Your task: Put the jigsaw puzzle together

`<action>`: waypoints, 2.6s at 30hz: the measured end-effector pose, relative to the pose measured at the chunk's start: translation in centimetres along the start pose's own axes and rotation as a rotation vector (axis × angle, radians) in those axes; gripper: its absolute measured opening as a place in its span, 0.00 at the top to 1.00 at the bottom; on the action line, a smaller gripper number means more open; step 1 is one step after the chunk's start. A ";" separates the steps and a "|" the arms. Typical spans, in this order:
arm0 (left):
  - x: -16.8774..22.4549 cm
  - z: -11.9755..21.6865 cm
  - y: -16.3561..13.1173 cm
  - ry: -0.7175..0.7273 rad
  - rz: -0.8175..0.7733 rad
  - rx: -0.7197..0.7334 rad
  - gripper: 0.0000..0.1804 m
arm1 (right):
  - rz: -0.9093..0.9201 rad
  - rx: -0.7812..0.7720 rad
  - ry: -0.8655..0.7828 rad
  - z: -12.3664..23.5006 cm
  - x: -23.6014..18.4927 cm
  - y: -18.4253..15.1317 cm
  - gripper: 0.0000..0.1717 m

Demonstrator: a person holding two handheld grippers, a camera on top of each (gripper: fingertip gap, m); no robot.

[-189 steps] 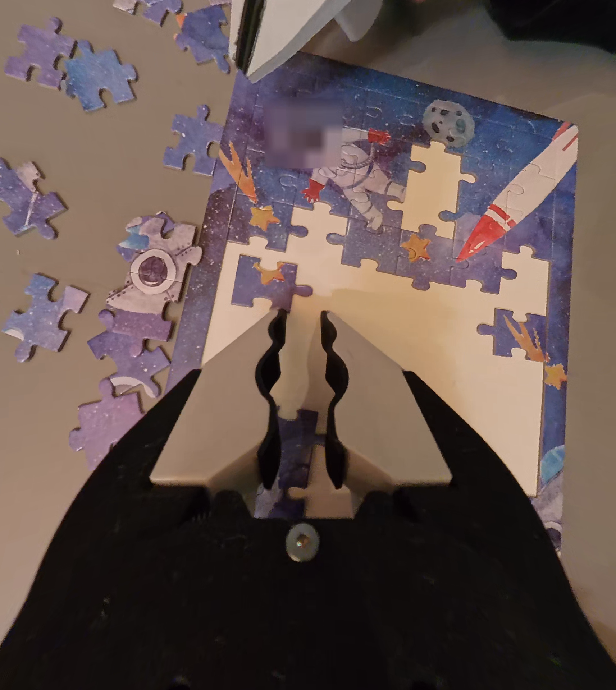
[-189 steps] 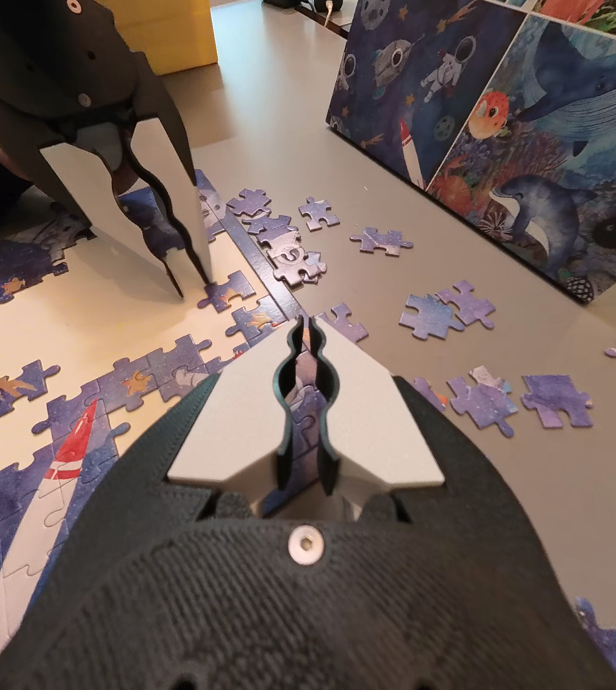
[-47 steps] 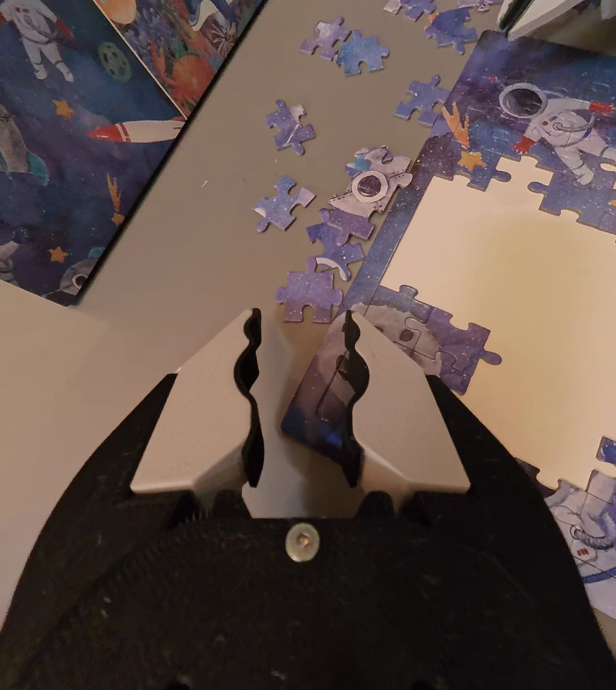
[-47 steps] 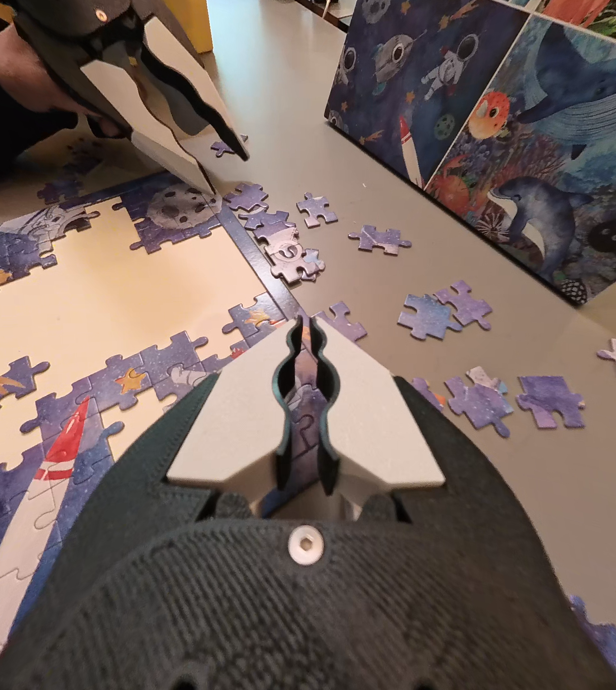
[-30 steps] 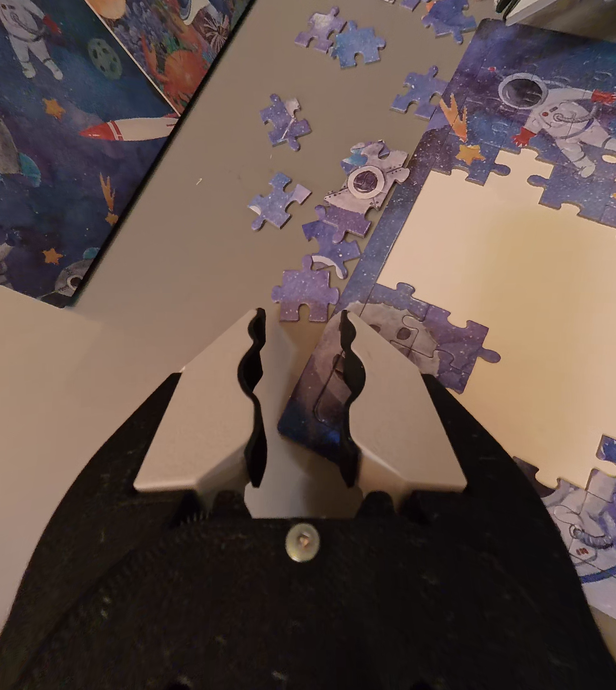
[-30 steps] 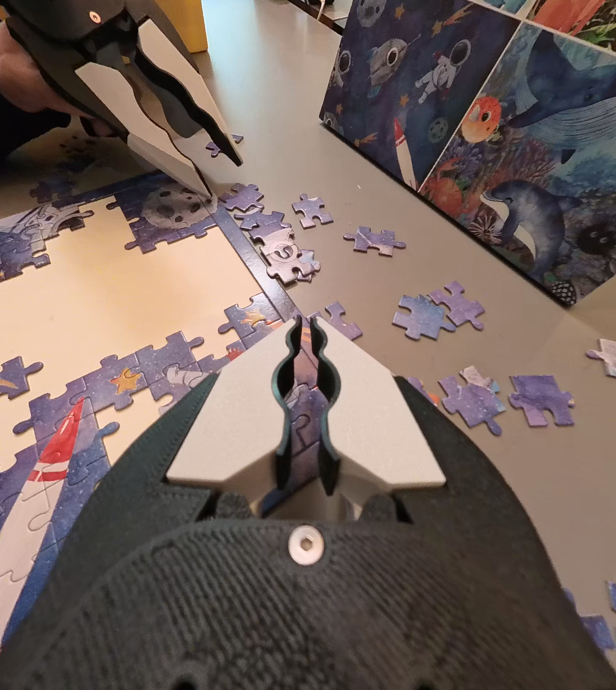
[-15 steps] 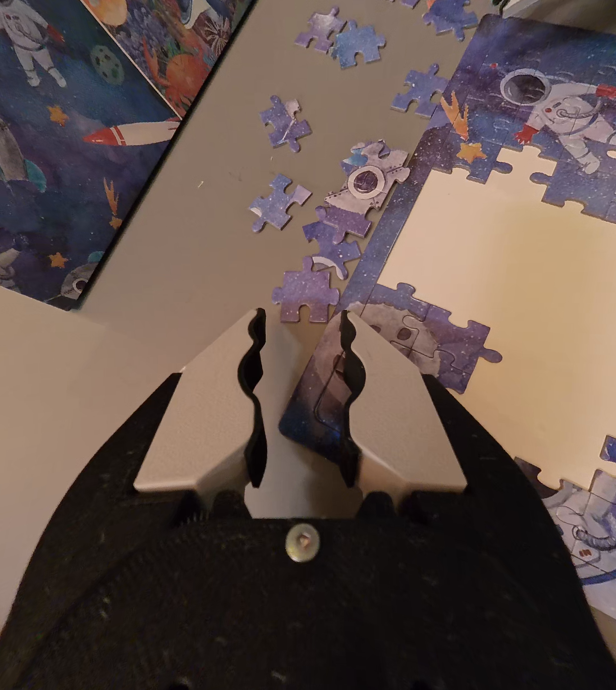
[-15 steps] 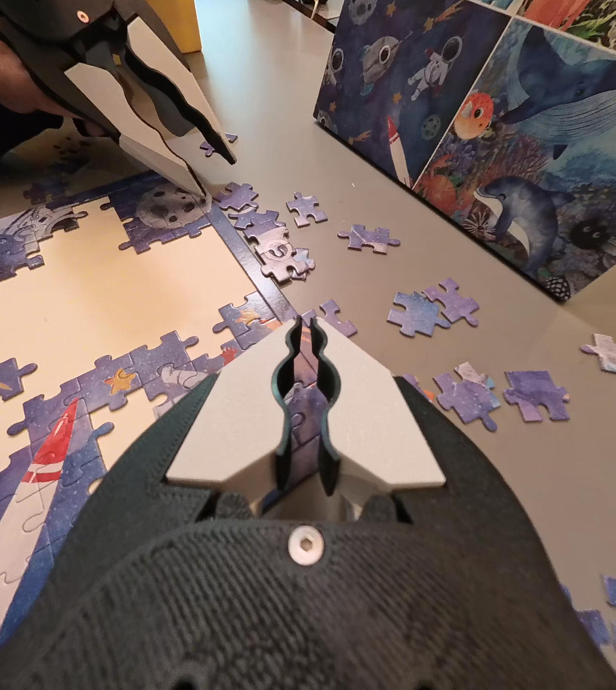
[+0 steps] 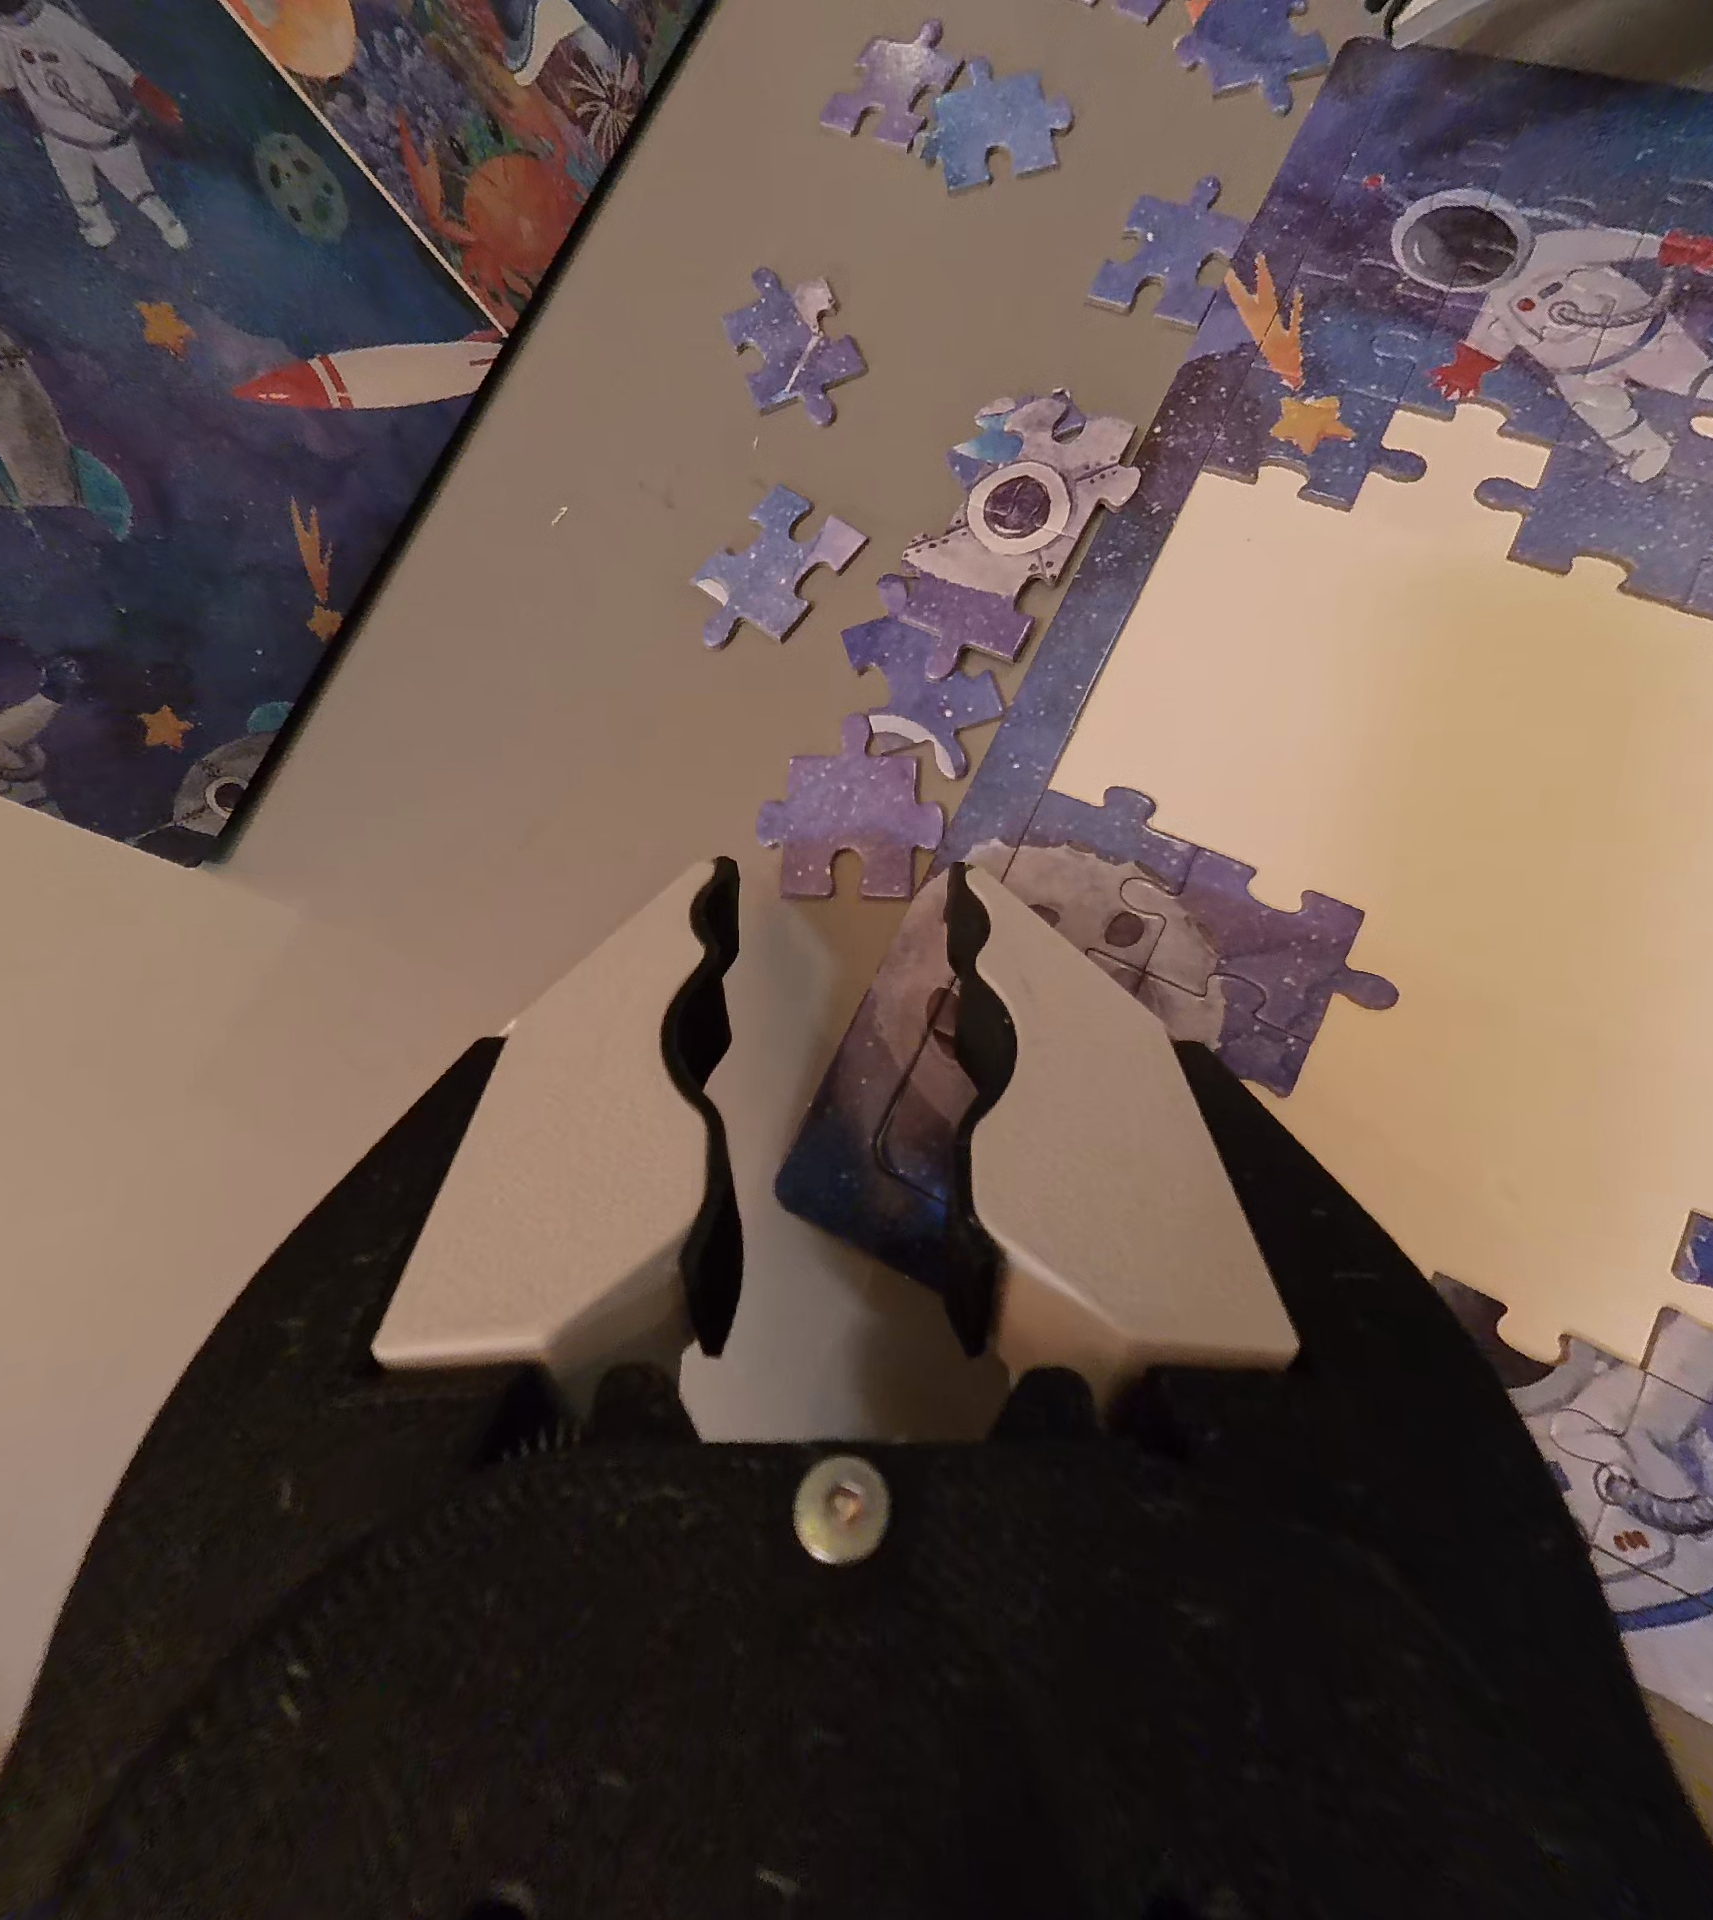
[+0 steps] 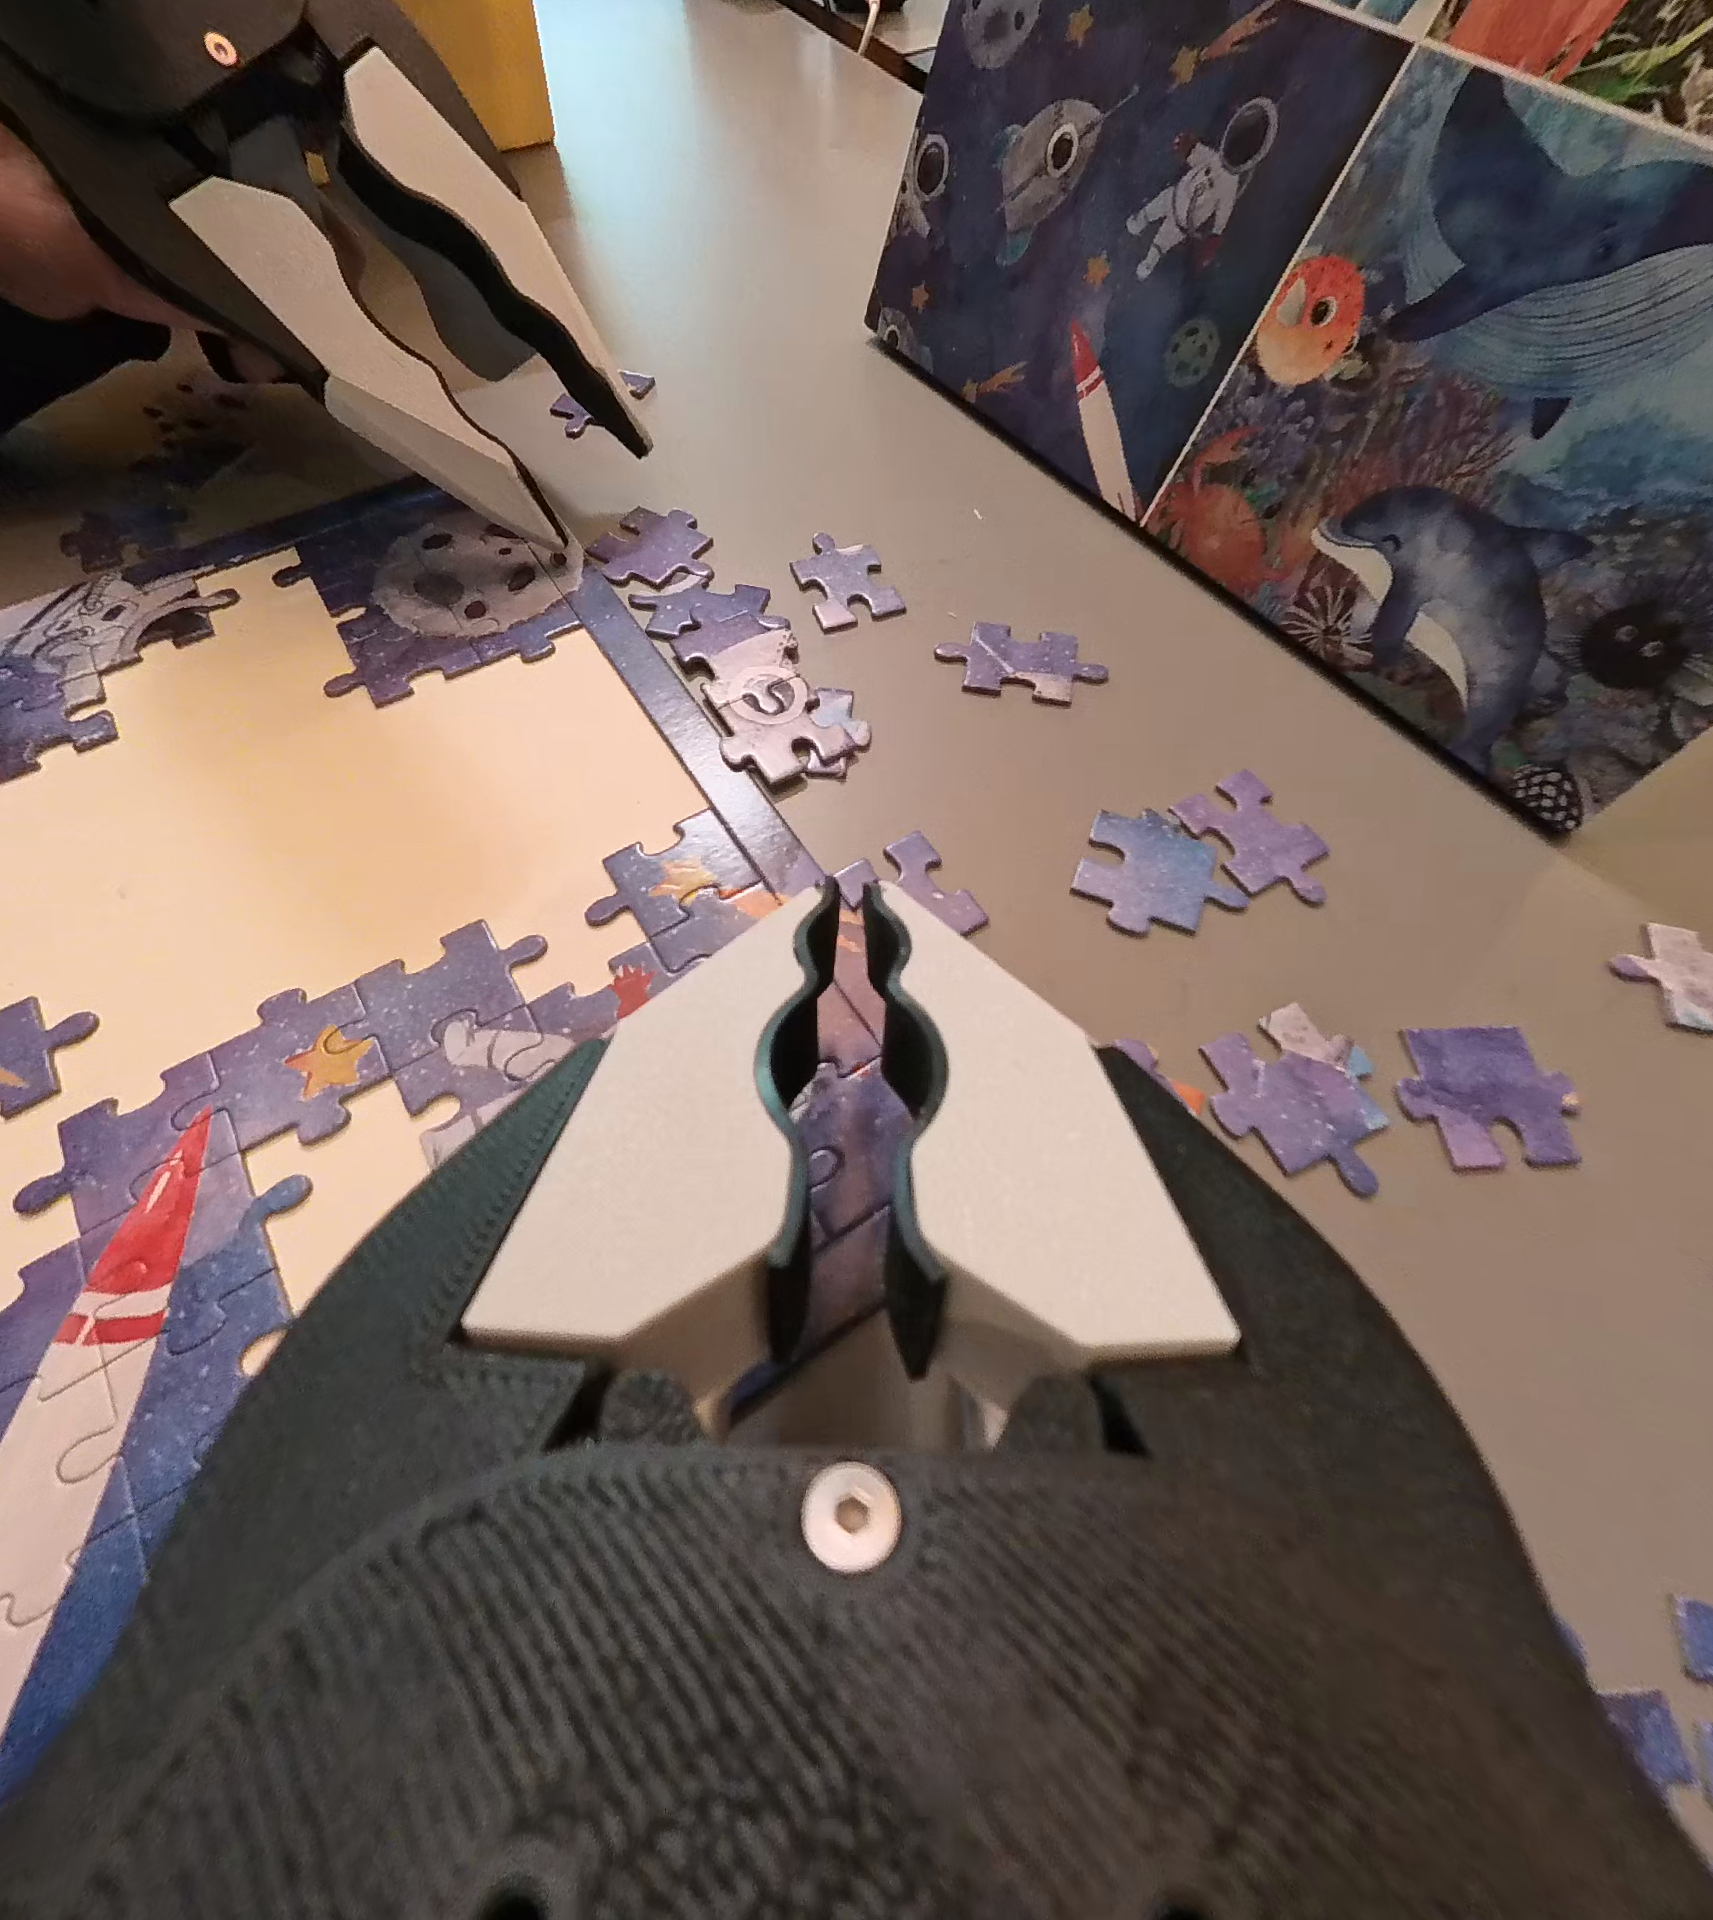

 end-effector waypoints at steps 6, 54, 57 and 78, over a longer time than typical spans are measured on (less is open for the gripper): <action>-0.1 0.0 0.0 0.003 0.000 0.002 0.78 | 0.001 0.003 -0.004 0.1 0.1 0.1 0.98; -3.6 1.9 1.7 0.179 0.111 0.134 0.84 | -0.036 0.174 -0.345 9.9 6.6 0.8 0.99; -3.7 1.8 1.6 0.185 0.109 0.130 0.85 | -0.032 0.165 -0.332 9.5 6.4 0.7 0.99; -3.8 1.5 1.6 0.190 0.117 0.141 0.85 | -0.035 0.298 -0.424 14.7 6.9 1.6 0.97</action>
Point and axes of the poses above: each gripper's, where its closed fingertips meet, z back along the fingers, y out of its top, x = y × z across the jaws, the point moved 2 cm from there along z, back along the fingers, and after that the axes turned 13 degrees about y, right-handed, at the moved point
